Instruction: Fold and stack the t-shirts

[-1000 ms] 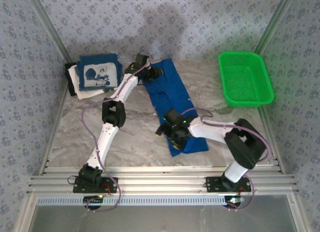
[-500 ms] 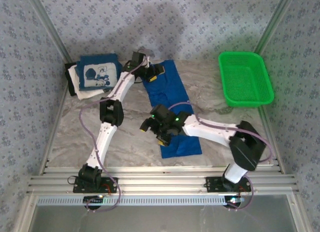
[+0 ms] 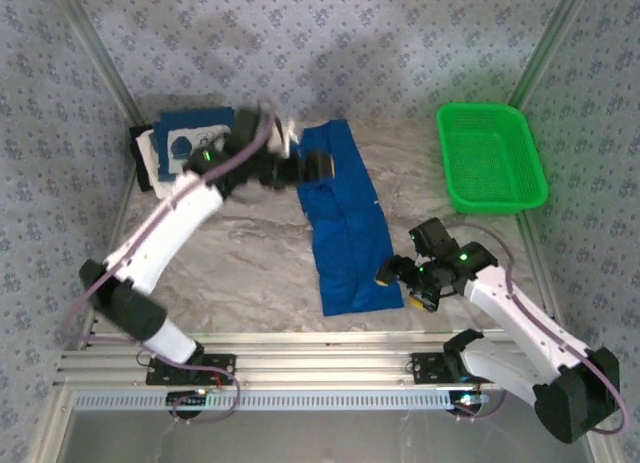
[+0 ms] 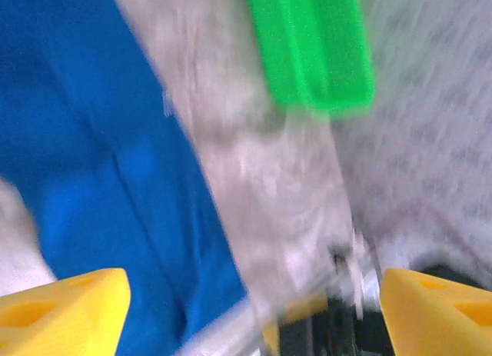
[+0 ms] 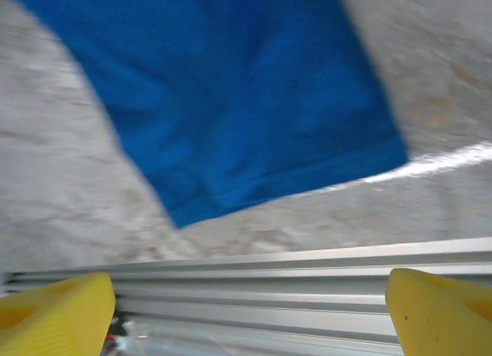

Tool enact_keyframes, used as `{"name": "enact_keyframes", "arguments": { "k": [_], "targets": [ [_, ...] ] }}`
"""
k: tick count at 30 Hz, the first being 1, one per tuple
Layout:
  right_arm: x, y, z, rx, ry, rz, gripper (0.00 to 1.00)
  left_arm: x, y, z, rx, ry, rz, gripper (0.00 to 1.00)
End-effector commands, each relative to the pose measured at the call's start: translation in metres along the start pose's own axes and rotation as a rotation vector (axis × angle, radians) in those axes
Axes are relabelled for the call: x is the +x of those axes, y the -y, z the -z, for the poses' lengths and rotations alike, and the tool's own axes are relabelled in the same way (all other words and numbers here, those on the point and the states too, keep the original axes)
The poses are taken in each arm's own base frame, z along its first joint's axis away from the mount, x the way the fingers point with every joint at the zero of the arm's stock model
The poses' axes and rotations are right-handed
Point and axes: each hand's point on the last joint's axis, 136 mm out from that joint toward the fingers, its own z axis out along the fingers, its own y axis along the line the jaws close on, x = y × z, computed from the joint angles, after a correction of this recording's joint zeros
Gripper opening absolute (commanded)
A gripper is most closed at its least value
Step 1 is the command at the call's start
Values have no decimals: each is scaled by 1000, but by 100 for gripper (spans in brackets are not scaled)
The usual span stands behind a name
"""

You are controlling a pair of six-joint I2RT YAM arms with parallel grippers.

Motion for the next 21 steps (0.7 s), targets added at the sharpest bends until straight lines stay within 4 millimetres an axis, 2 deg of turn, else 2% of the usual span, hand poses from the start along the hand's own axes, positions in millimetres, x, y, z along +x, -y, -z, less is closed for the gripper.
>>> {"name": "enact_keyframes", "arguments": {
  "k": [1, 3, 6, 9, 12, 17, 21],
  "targets": [
    [5, 4, -14, -26, -73, 106, 88, 86, -83, -51, -193, -111, 224, 80],
    [6, 11, -23, -20, -101, 120, 86, 127, -89, -59, -174, -130, 266, 78],
    [5, 22, -29, 3, -108, 114, 85, 163, -91, -67, -177, -144, 293, 76],
    [3, 27, -34, 5, -118, 110, 83, 187, -102, -78, -225, -176, 299, 73],
    [2, 31, -38, 21, -126, 110, 82, 194, -109, -89, -244, -165, 312, 71],
    [1, 36, -42, 21, -132, 124, 82, 193, -100, -107, -227, -159, 318, 68],
    [0, 38, -45, 17, -129, 115, 81, 206, -110, -115, -284, -208, 330, 66]
  ]
}}
